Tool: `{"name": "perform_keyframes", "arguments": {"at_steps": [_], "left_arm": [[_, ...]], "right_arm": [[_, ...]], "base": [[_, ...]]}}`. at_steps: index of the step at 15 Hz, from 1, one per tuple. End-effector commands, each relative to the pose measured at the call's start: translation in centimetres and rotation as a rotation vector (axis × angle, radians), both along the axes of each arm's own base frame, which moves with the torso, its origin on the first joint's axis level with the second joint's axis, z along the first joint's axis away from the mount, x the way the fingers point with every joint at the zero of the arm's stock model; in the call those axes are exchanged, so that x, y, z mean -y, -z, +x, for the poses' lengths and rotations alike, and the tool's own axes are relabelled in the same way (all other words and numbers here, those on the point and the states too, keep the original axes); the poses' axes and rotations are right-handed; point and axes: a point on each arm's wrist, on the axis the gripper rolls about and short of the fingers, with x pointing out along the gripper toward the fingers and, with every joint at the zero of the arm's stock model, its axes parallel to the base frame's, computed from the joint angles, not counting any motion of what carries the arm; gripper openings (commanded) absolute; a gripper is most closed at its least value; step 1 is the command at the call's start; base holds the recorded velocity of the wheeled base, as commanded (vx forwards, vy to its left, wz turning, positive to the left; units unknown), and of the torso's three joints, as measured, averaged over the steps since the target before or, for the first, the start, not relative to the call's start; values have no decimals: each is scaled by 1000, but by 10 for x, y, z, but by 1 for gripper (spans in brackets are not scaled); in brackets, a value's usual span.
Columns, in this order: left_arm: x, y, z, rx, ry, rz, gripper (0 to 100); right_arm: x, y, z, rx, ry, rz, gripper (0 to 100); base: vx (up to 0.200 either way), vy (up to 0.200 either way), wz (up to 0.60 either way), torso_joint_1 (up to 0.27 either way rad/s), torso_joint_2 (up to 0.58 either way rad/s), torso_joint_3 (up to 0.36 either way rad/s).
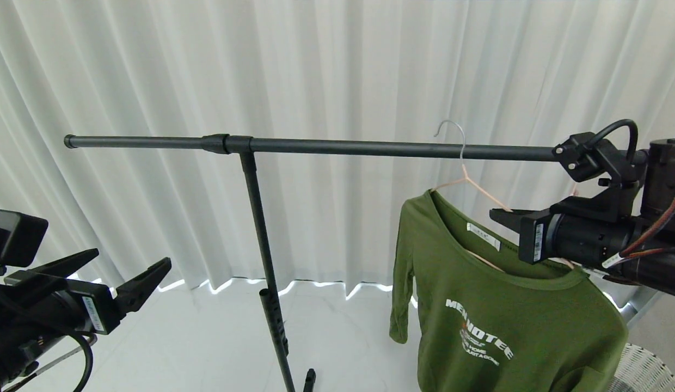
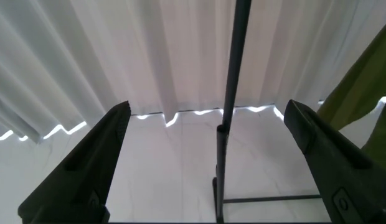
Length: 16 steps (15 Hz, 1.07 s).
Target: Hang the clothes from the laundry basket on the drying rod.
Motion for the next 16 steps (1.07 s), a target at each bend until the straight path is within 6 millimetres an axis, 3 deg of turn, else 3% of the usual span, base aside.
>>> {"name": "perform_keyframes", "arguments": {"at_steps": [1, 10, 16], "left_arm": [[0, 0, -1, 3, 0, 0, 100], [0, -3, -4, 21, -1, -2, 100], [0, -3, -5, 26, -1, -2, 100]], "right_arm": [[-2, 1, 0, -5, -9, 0, 0], [-22, 16, 20, -3, -30, 28, 0], [-28, 27, 11, -40, -67, 7, 0]], "base": [[200, 0, 0, -2, 7, 7], [0, 0, 0, 0, 0, 0], [0, 0, 0, 0, 0, 0]]}}
